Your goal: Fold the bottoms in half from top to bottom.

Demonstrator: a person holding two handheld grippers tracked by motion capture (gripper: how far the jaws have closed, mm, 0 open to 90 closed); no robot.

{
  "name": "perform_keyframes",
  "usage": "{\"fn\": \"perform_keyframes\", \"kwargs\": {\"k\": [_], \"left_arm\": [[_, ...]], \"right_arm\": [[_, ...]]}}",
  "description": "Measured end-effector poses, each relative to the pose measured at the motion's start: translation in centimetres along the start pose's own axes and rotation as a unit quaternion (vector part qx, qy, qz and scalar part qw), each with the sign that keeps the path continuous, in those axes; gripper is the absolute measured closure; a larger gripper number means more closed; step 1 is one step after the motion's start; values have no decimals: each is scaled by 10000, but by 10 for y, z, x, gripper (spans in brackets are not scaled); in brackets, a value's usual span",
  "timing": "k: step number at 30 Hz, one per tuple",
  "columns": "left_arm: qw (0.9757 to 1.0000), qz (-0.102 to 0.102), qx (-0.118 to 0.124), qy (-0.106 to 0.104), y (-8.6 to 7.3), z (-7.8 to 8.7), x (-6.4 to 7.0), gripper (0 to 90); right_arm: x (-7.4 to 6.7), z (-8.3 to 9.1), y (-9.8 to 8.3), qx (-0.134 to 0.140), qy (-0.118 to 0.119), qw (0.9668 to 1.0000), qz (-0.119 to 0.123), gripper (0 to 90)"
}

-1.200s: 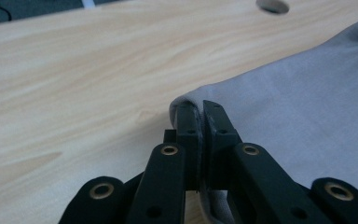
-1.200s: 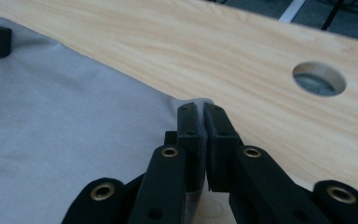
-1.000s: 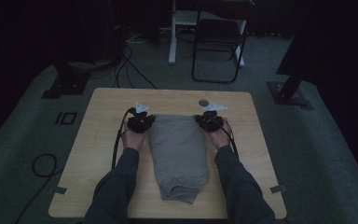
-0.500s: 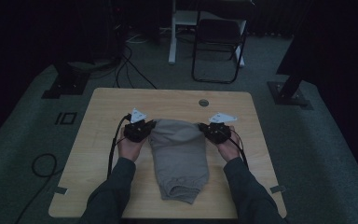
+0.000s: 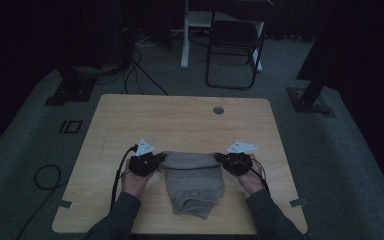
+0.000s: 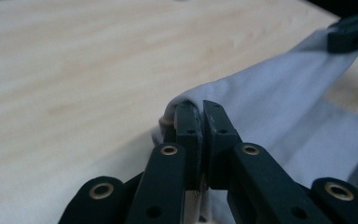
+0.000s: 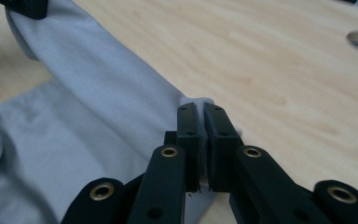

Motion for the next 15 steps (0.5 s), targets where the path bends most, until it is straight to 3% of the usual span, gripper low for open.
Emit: {"fn": "perform_keyframes", "kwargs": {"k": [7,15], "left_arm": [[9993,-50,-355,-141,-21,-10,10,863],[9969,-213,-755,-17,-32,-27,17,863]], "right_arm": [[-5,-3,-23,-361,58,9993,-92,867],[-7,-13,-40,-719,88,9973,-154,863]]}}
Point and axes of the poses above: each handheld gripper's, and its own axes: z roughly backward along the jaws, y roughly out of its top, x roughly to its right, the point moved 3 cm from there along -z, roughly forward along the jaws, and after that the axes turned 1 degree about x, right-handed, at the moved point
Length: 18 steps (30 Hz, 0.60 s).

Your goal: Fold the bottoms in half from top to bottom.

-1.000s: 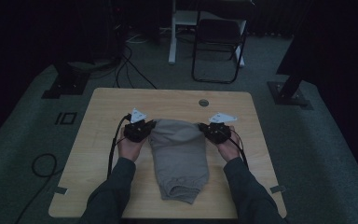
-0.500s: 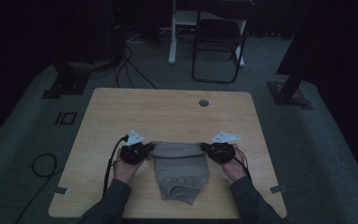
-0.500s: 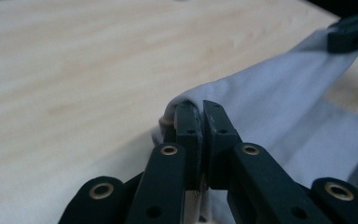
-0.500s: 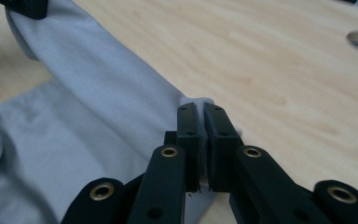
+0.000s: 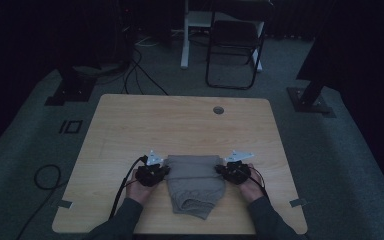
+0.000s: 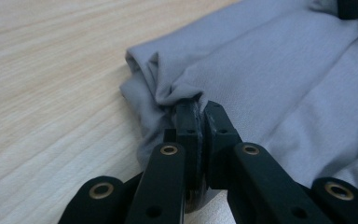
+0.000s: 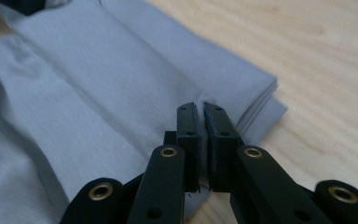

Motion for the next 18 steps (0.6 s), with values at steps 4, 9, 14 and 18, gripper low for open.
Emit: {"fn": "perform_keyframes", "kwargs": {"k": [4,9,14,18], "left_arm": [[10000,-1,8,24,0,-3,-1,863],[9999,63,46,128,3,-8,-7,863],[9996,113,81,237,8,-13,-12,863],[9994,183,97,290,11,-16,-17,862]], "right_arm": [[2,-1,0,-17,-10,10000,-87,861],[2,-5,2,-23,-125,9999,-25,861],[8,-10,6,26,-136,9998,-171,860],[13,-14,10,36,-164,9996,-206,860]]}}
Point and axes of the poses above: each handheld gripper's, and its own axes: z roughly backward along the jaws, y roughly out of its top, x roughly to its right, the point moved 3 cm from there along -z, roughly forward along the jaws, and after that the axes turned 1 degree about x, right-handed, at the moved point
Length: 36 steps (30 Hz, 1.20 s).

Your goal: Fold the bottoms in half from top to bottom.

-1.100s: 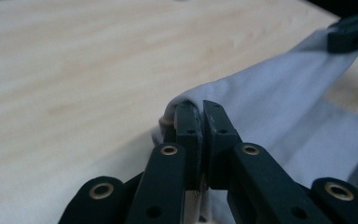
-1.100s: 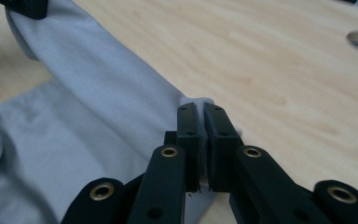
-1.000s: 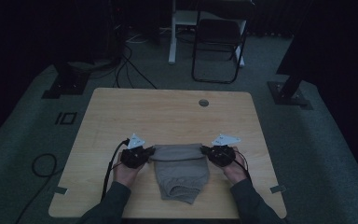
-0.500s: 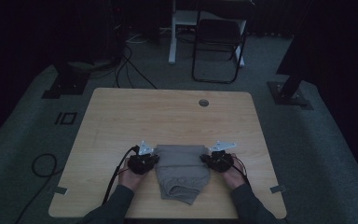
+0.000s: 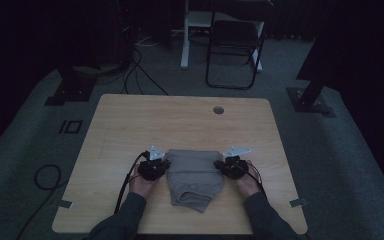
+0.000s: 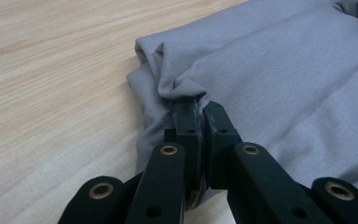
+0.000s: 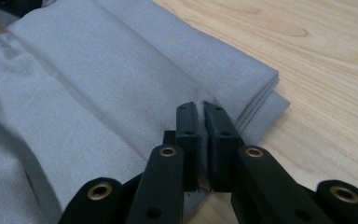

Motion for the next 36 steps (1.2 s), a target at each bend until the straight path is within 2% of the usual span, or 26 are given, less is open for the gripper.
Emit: {"fn": "perform_keyframes", "kwargs": {"k": [9,16,28,31,36], "left_arm": [[9997,223,85,68,6,-9,-13,863],[9995,211,78,201,11,-14,-18,863],[9985,314,92,441,24,-26,-30,862],[9977,230,64,628,28,-30,-32,863],[9968,225,25,773,34,-35,-34,863]], "right_arm": [[9,-10,10,4,-78,9999,-83,859],[13,-16,15,35,-101,9998,-140,860],[24,-31,31,-12,-305,9993,-195,860],[27,-37,37,-16,-370,9990,-249,860],[31,-42,42,-28,-426,9986,-321,860]]}}
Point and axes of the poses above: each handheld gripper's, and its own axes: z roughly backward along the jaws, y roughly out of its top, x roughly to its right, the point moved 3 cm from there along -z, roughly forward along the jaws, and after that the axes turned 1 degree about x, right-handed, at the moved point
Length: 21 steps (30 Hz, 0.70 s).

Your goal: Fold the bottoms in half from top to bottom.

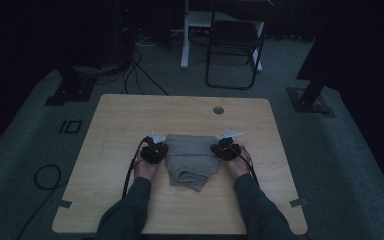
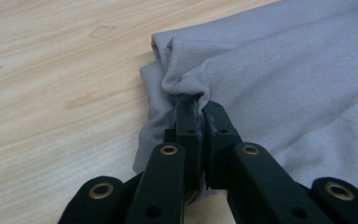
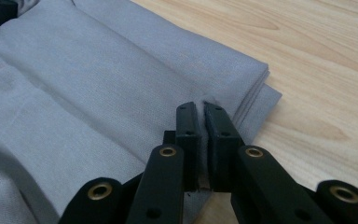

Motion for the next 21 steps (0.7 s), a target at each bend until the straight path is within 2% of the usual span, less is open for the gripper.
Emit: {"fn": "perform_keyframes", "kwargs": {"k": [5,9,14,18,21], "left_arm": [[9999,22,-55,143,7,-7,-2,863],[9996,72,-87,269,13,-12,-4,863],[9991,173,-138,361,20,-18,-8,863],[9988,221,-137,422,25,-19,-10,863],[9988,243,-21,430,29,-14,-12,863]], "right_arm": [[5,-6,8,-54,-61,9999,-108,860],[10,-14,14,-18,-135,9991,-396,861],[10,-20,22,-92,-315,9989,-347,861],[11,-22,27,-129,-356,9988,-303,864],[10,-20,28,-91,-384,9989,-234,865]]}}
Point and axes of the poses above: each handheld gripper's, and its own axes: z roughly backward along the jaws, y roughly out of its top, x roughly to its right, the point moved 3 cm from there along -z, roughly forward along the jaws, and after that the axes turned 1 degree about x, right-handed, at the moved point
